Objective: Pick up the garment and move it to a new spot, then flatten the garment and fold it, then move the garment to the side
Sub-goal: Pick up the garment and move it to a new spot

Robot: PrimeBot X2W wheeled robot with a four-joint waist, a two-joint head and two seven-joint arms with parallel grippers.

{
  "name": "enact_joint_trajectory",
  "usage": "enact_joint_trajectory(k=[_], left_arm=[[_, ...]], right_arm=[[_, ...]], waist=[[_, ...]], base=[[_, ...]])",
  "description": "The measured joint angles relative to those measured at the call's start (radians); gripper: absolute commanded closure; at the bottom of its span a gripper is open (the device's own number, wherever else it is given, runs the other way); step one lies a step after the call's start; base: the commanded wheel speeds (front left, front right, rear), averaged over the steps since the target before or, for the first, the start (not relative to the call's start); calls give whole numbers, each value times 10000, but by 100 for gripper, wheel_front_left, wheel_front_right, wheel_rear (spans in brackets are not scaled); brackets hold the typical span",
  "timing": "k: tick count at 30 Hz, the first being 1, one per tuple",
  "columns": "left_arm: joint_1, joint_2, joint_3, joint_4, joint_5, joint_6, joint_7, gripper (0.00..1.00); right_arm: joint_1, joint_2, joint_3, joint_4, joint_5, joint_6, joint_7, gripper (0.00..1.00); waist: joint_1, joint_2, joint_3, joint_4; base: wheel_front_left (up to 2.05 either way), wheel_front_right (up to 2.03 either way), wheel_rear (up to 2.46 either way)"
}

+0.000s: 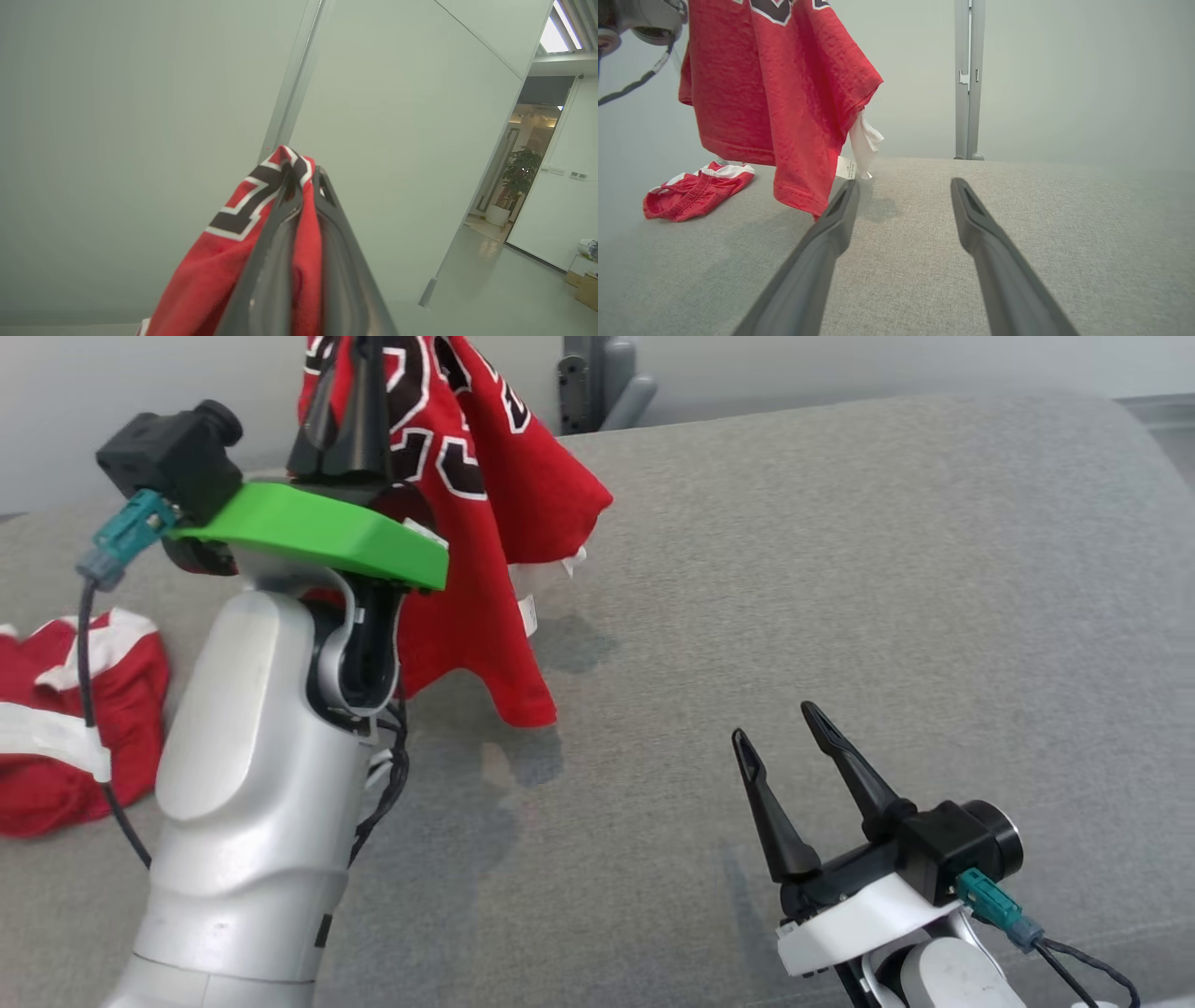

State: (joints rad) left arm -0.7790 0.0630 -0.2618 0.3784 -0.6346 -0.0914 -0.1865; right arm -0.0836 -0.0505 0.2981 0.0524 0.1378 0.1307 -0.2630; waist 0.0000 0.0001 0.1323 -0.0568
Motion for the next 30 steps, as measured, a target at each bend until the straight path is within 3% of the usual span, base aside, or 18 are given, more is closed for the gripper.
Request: enact_joint_trajectory(k=[6, 16, 18, 19, 21, 22, 23, 30], left_arm=[[11, -123, -1060, 556, -477, 240, -186, 100], [536, -155, -4393, 1797, -2579, 976, 405, 100], [593, -169, -5001, 2056, -2932, 1124, 470, 75], [621, -159, -5287, 2171, -3070, 1175, 554, 73], [747, -155, -5887, 2288, -3354, 1197, 633, 54], [796, -157, -6203, 2307, -3530, 1195, 681, 23], [843, -159, -6464, 2314, -3618, 1193, 660, 0], [916, -153, -7208, 2092, -4109, 1421, -391, 0]], right_arm=[[58, 0, -27, -169, 234, 0, 0, 0], [203, -2, -336, -265, 449, 0, 0, 0], [227, 0, -598, -330, 656, 0, 0, 0], [234, -4, -731, -343, 731, 0, 0, 0], [283, 12, -1041, -376, 855, 0, 0, 0], [324, 15, -1273, -380, 915, 0, 0, 0], [353, 10, -1499, -378, 940, 0, 0, 0], [368, 0, -2297, -337, 637, 0, 0, 0]], waist=[[0, 0, -108, -1124], [0, 0, 104, -2623], [0, 0, 244, -2775], [0, 0, 323, -2827], [0, 0, 466, -2906], [0, 0, 527, -2929], [0, 0, 576, -2937], [0, 0, 509, -2649]], base=[[0, 0, 0], [0, 0, 0], [0, 0, 0], [0, 0, 0], [0, 0, 0], [0, 0, 0], [0, 0, 0], [0, 0, 0]])
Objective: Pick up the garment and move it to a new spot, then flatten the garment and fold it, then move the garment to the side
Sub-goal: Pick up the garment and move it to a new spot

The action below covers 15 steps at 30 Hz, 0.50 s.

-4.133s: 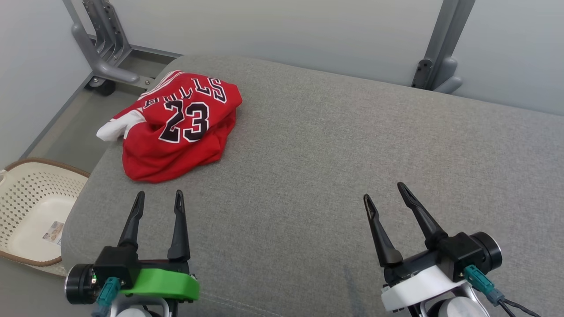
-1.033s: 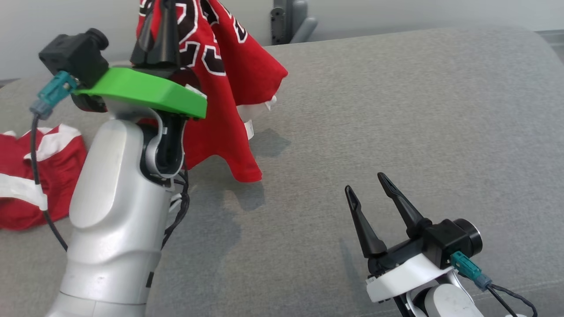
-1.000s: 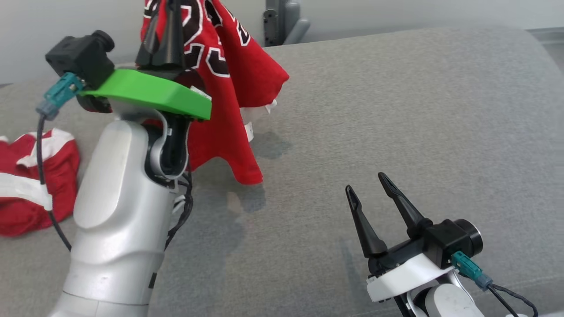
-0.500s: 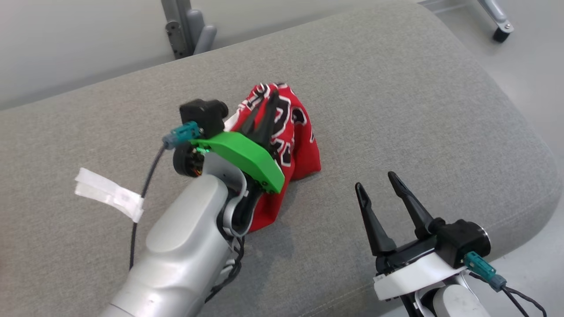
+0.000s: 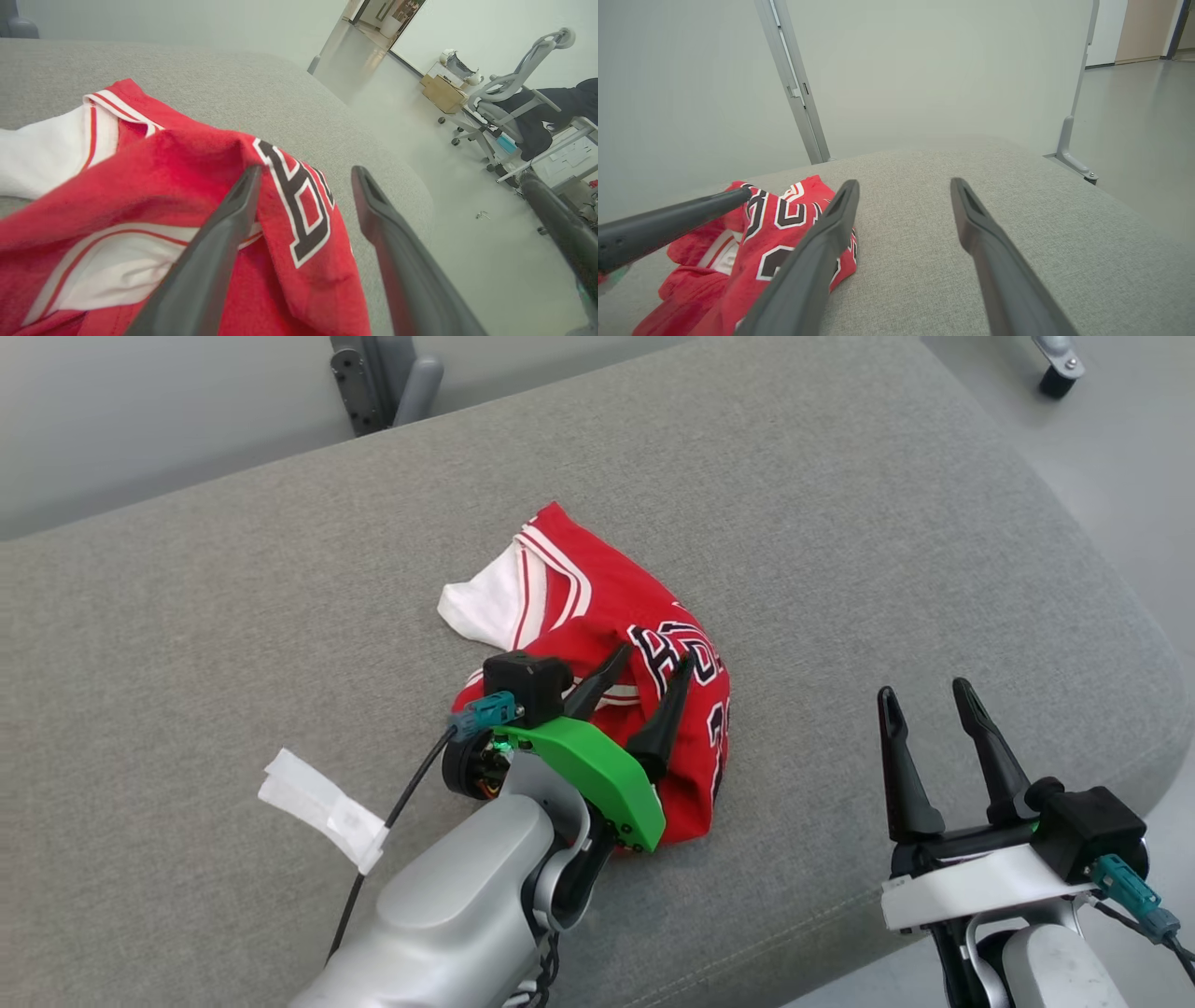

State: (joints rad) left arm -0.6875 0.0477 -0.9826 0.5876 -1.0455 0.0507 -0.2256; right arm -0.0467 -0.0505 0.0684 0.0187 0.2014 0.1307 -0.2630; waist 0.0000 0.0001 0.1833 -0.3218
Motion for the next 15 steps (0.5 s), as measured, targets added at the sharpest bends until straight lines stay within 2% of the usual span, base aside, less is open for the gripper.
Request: enact_joint_trajectory(k=[4, 6, 11, 15], left_arm=[[-2, -2, 447, -146, 36, 23, -316, 0], [34, 94, 844, -257, 422, 8, -322, 0], [1007, 593, 2650, -1214, 1653, 29, -355, 0], [2159, 652, 3994, -1741, 2395, -100, -355, 0]], right_arm=[[-2, 8, 21, -107, -169, 0, 0, 0], [9, 10, 8, -146, -207, 0, 0, 0], [164, 12, 17, -136, -280, 0, 0, 0], [290, 10, -61, -100, -295, 0, 0, 0]], waist=[[0, -1, -204, 356], [0, -1, -312, 570], [0, -1, -582, 1197], [0, -1, -806, 1735]], base=[[0, 0, 0], [0, 0, 0], [0, 0, 0], [0, 0, 0]])
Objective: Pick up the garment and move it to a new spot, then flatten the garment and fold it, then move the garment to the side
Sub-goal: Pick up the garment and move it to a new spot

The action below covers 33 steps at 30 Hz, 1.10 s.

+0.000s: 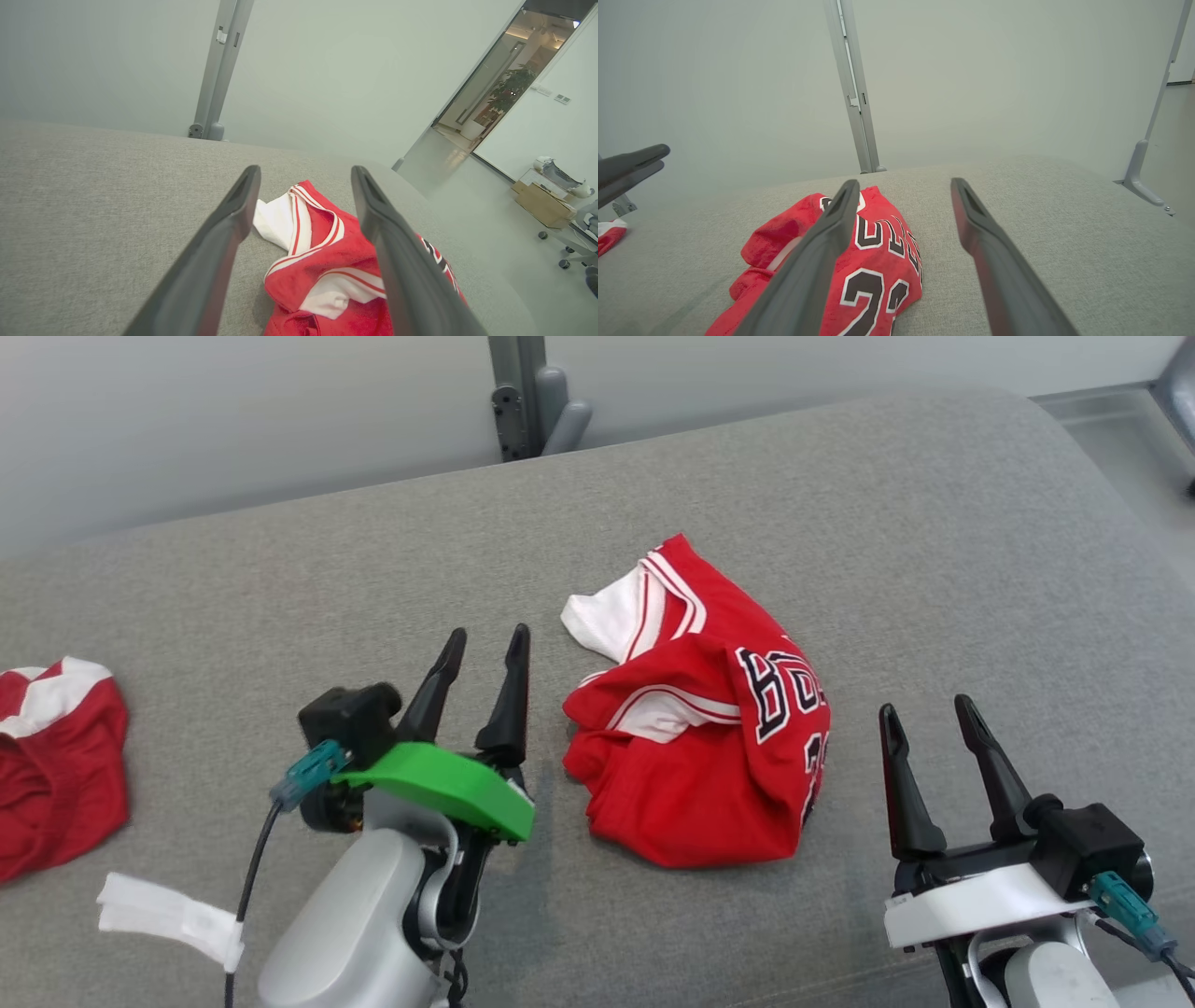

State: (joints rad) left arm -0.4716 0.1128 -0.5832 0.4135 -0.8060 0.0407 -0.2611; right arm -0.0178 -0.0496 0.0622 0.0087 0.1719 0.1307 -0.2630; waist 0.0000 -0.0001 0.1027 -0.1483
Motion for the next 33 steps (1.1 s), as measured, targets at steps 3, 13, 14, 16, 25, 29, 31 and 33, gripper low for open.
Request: enact_joint_trajectory(k=[3, 13, 14, 16, 25, 29, 31, 33], left_arm=[[814, 4, 909, -307, 757, -36, 0, 0], [2965, -374, 3260, -1540, 3313, -244, 0, 0], [3140, -405, 3404, -1659, 3607, -288, 0, 0], [3326, -435, 3544, -1779, 3919, -330, 0, 0], [4741, -612, 4230, -2665, 5720, -685, 0, 0], [5063, -625, 4418, -2918, 5707, -665, 0, 0], [5170, -625, 4360, -2930, 5691, -663, 0, 0], [5230, -640, 4286, -2909, 5697, -663, 0, 0]], right_arm=[[153, 6, 27, 25, -63, 0, 0, 0], [593, 2, -259, 15, -130, 0, 0, 0], [630, 2, -270, 23, -150, 0, 0, 0], [676, 4, -284, 33, -163, 0, 0, 0], [1104, 6, -222, 100, -472, 0, 0, 0], [1293, 2, -249, 115, -527, 0, 0, 0], [1378, 4, -211, 138, -531, 0, 0, 0], [1401, 2, -169, 171, -533, 0, 0, 0]], waist=[[0, 0, -180, 395], [0, 0, -668, 1627], [0, 0, -700, 1733], [0, 0, -732, 1836], [0, 0, -1095, 2290], [0, 0, -1209, 2338], [0, 0, -1256, 2342], [0, 1, -1295, 2331]], base=[[0, 0, 0], [0, 0, 0], [0, 0, 0], [0, 0, 0], [0, 0, 0], [0, 0, 0], [0, 0, 0], [0, 0, 0]])
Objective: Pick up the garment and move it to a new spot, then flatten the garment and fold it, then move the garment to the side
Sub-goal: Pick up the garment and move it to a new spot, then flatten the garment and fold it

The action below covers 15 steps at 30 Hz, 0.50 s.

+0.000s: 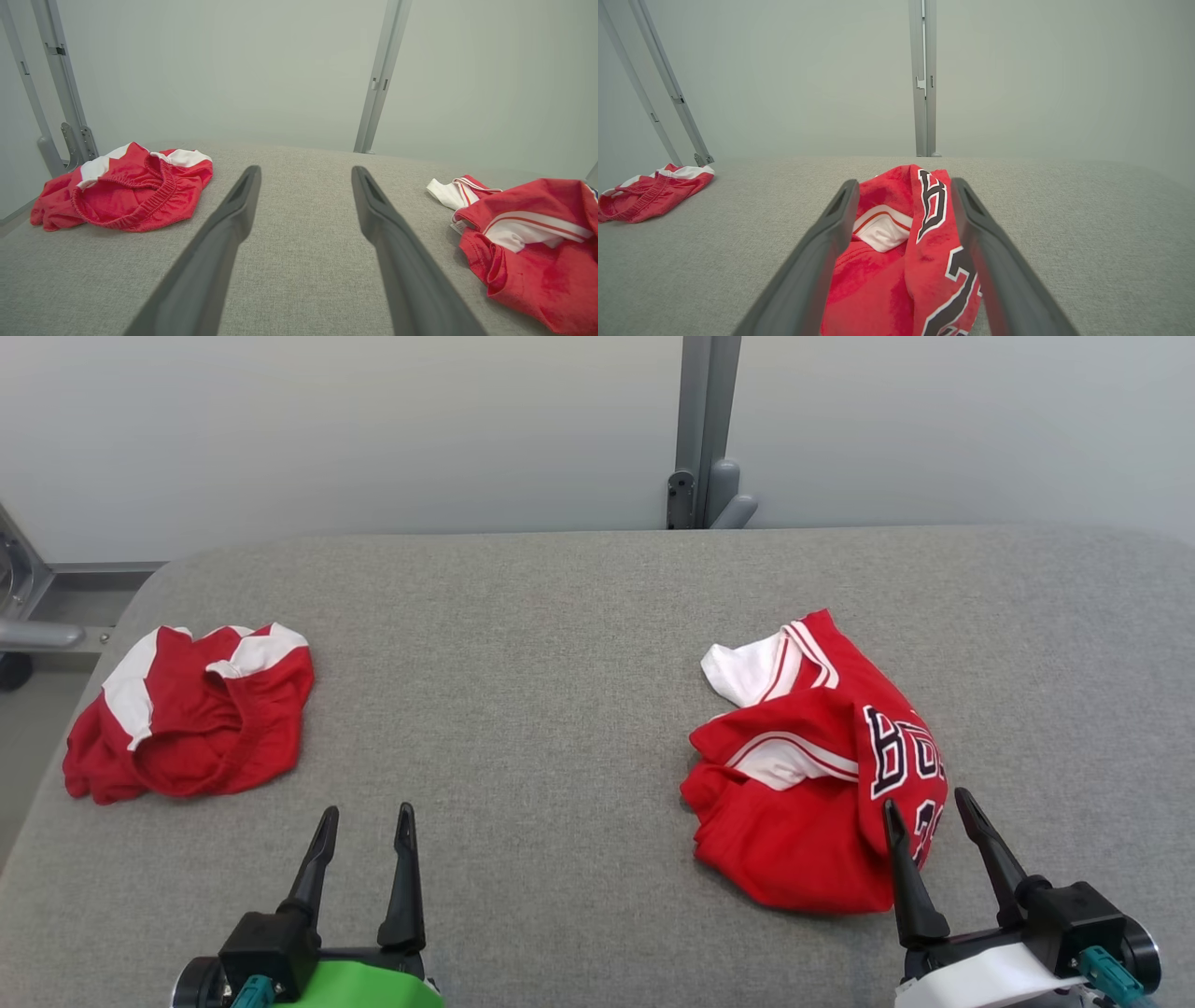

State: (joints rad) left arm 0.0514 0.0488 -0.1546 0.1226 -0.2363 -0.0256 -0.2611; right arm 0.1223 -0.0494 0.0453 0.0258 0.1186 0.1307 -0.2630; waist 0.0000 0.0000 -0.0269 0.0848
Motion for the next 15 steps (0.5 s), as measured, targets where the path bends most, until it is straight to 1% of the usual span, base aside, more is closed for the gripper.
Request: enact_joint_trajectory(k=[15], left_arm=[[39, 2, -159, 169, 104, 50, 0, 0]], right_arm=[[22, 2, 15, 88, 10, 0, 0, 0]], waist=[[0, 0, -107, -193]], base=[[0, 0, 0]])
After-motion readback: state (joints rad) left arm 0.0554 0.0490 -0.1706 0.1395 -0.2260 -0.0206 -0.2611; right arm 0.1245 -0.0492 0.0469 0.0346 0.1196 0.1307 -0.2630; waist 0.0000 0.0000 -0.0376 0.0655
